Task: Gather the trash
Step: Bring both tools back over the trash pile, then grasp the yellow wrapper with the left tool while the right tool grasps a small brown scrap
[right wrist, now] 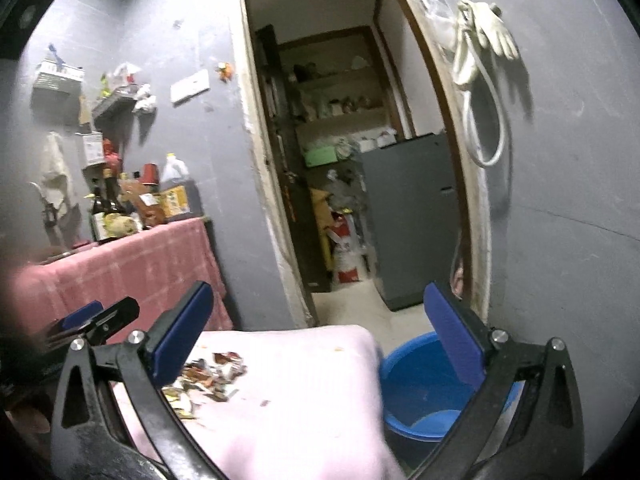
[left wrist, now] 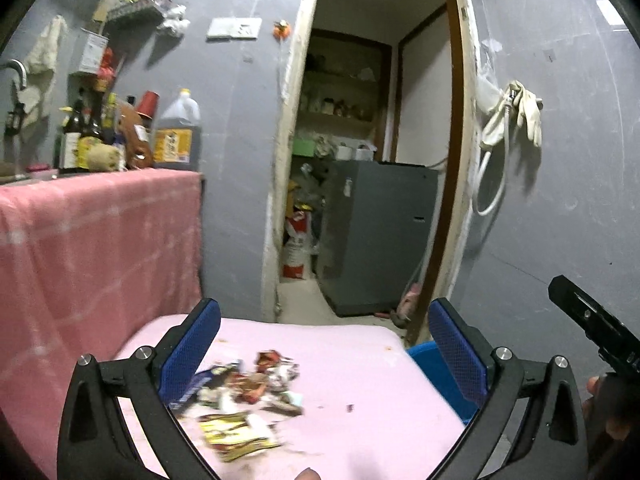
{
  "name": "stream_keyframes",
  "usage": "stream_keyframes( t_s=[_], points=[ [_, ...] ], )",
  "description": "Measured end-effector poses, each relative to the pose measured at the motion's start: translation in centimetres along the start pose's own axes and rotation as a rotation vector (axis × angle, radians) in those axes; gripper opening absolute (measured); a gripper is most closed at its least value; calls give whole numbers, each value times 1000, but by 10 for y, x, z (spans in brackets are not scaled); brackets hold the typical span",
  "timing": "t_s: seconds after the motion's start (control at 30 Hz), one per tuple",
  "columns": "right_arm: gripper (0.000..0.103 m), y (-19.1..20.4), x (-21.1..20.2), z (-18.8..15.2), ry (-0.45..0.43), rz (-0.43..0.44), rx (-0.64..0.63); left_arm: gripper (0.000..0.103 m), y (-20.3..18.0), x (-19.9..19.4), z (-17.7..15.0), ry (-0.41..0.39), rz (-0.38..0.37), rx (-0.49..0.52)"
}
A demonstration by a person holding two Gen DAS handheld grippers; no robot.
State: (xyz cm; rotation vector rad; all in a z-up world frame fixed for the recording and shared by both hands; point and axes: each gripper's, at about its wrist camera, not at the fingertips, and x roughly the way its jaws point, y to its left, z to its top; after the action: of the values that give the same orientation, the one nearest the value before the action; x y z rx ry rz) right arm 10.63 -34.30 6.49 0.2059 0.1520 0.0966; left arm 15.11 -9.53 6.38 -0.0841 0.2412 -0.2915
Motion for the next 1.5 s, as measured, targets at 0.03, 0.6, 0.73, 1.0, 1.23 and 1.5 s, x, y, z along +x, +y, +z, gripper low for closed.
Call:
stream_keyframes(
  t_s=[0.03, 0.6, 0.73, 1.0, 1.23, 1.5],
  points=[
    [103, 5, -1, -1, -4, 6, -2, 102, 5, -7, 0, -7, 12, 4],
    [103, 64, 13, -43, 28, 96, -92, 102, 80, -44, -44, 35, 130, -45],
    [103, 69, 26, -55, 67, 113, -107, 102, 91, -39, -56, 76, 139, -71],
    [102, 72, 57, -82, 160, 138, -127, 101, 110, -17, -80, 179, 137, -132],
    [78, 76, 94, -104, 289, 163, -156, 83, 123, 10, -93, 280, 98, -180],
    [53, 74, 134, -123, 448, 194, -138, 56, 127, 38, -106, 389, 34, -213]
  ],
)
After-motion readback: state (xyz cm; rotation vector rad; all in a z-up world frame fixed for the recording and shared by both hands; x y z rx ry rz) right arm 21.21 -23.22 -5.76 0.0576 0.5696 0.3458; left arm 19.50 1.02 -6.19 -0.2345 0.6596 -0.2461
